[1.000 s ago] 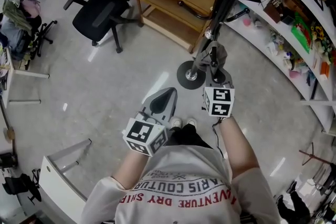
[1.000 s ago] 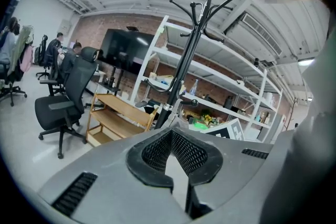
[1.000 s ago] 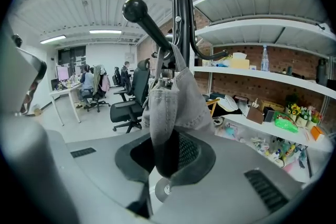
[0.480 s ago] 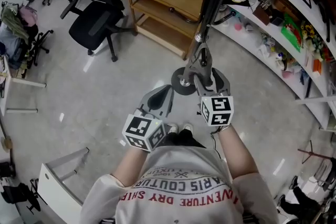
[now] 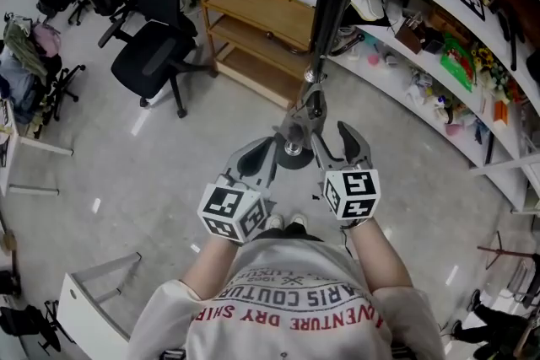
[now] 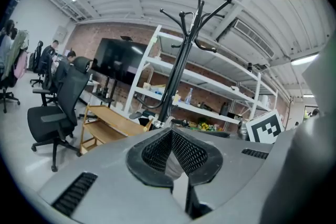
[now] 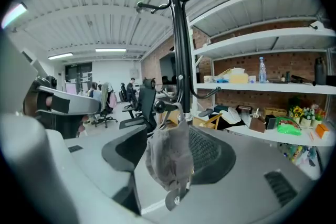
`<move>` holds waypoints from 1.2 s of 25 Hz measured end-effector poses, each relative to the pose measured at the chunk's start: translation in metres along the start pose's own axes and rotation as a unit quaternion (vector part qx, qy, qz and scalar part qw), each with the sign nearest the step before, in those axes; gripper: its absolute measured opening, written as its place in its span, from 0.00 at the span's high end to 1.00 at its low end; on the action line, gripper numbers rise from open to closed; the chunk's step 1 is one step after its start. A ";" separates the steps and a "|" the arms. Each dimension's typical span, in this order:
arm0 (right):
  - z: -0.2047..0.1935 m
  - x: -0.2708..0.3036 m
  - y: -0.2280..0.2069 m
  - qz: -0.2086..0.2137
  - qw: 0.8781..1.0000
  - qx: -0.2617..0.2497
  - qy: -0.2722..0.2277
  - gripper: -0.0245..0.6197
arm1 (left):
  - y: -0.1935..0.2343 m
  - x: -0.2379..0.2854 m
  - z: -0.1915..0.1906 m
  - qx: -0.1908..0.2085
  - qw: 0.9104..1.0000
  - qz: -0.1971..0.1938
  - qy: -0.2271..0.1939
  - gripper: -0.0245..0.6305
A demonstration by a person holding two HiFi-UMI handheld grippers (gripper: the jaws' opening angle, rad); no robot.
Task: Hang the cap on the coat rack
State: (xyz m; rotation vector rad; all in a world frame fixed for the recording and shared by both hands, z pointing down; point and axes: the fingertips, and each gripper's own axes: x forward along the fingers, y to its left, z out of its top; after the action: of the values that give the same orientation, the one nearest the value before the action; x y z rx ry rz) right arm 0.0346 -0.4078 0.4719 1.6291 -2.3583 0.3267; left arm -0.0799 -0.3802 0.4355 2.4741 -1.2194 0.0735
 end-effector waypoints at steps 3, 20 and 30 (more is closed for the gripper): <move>0.018 -0.015 -0.013 -0.030 0.999 0.004 -0.029 0.59 | -0.004 0.002 0.012 0.020 1.000 -0.001 -0.011 0.95; 0.075 -0.065 -0.021 -0.077 0.990 -0.003 -0.119 0.94 | -0.014 0.005 0.049 0.097 0.994 0.003 -0.044 0.95; 0.073 -0.066 -0.009 -0.069 0.991 -0.023 -0.115 0.94 | -0.003 0.005 0.044 0.102 0.994 0.017 -0.041 0.95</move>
State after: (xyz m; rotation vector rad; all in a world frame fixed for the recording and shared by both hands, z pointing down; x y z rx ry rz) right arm 0.0599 -0.3770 0.3817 1.8848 -2.3746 0.0590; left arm -0.0793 -0.3978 0.3952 2.6543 -1.3476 0.1120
